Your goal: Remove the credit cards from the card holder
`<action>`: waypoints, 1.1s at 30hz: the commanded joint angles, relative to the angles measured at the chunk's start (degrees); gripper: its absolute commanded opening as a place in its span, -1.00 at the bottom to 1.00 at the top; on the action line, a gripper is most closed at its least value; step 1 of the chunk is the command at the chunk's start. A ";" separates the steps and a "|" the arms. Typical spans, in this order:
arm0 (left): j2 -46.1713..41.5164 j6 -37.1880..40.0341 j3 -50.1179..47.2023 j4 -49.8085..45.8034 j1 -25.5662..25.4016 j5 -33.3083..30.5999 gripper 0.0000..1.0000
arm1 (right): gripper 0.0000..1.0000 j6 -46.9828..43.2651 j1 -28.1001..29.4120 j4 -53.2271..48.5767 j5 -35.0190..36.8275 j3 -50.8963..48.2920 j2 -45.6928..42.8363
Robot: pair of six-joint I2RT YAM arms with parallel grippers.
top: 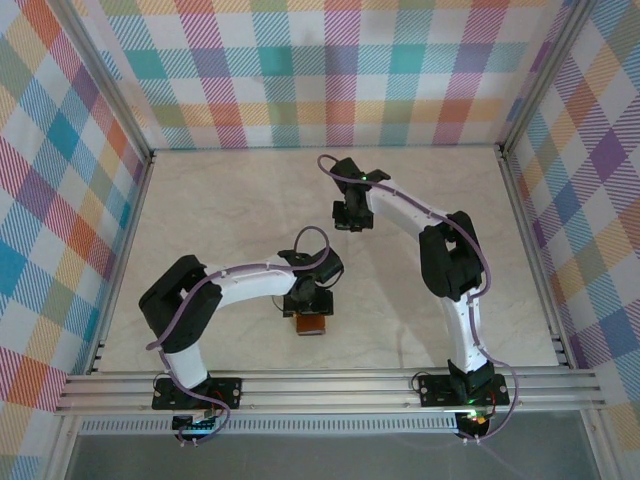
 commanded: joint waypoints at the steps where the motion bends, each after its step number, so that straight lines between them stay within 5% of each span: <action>1: 1.76 -0.81 1.76 -0.07 -1.34 0.71 0.47 | -0.42 0.67 0.43 1.32 -0.14 -2.29 -3.85; 7: 1.52 -1.21 2.53 -0.06 -1.70 0.85 0.57 | -0.18 -0.16 0.43 2.21 -0.20 -4.55 -9.35; 17: -4.85 -1.03 4.04 -3.40 -1.78 -2.92 0.74 | -0.10 -1.25 0.44 3.07 -5.55 -15.90 -22.89; 25: -12.94 0.72 -0.92 -3.30 0.19 -2.70 0.56 | -0.13 5.16 1.20 16.71 -20.17 -36.33 -33.16; 33: -17.35 5.29 -8.71 0.47 7.13 3.52 0.15 | -0.10 12.33 3.59 32.53 -29.07 -53.30 -35.76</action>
